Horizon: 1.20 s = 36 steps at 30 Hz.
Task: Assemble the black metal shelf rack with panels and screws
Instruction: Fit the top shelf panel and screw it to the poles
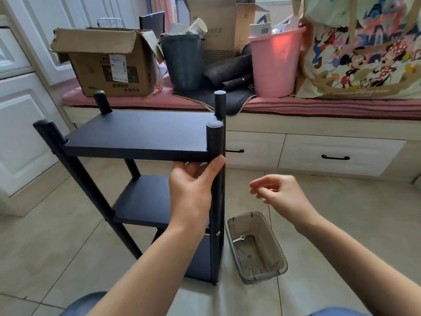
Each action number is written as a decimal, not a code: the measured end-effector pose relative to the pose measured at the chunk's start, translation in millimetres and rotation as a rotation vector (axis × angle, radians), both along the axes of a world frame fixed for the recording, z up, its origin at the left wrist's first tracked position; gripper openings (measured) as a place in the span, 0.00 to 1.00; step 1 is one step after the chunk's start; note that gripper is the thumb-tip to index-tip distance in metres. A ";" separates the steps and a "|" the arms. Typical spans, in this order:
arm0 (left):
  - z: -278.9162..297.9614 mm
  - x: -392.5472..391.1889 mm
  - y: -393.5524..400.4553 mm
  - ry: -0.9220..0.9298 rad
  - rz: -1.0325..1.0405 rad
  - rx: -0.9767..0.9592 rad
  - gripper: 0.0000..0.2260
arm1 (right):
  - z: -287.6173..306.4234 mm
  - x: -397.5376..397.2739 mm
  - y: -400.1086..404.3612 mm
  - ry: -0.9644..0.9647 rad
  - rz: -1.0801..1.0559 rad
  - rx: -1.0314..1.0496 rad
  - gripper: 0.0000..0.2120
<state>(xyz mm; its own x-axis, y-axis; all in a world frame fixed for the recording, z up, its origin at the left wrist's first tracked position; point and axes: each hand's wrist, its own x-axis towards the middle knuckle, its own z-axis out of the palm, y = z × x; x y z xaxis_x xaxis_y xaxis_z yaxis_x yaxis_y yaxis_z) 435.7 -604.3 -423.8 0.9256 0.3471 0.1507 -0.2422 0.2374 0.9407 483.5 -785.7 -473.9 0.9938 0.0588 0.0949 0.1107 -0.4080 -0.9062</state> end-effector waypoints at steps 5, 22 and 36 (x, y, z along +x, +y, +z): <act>0.3 6.6 -13.6 -0.013 0.035 -0.032 0.22 | -73.6 24.2 -24.7 0.176 -0.021 -0.080 0.08; -10.7 22.8 -42.7 -0.095 0.080 -0.051 0.23 | -314.4 73.3 -22.7 0.676 0.234 -0.695 0.12; -13.0 24.5 -50.0 -0.119 0.032 -0.043 0.16 | -353.2 60.6 -26.1 0.687 0.392 -0.931 0.15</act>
<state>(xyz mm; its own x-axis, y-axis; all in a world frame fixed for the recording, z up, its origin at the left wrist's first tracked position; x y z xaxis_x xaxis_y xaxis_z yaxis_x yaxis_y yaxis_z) 460.2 -654.3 -436.8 0.8906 0.3846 0.2429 -0.3593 0.2675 0.8941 544.1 -811.7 -827.1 0.7204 0.1314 -0.6810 -0.0146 -0.9788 -0.2042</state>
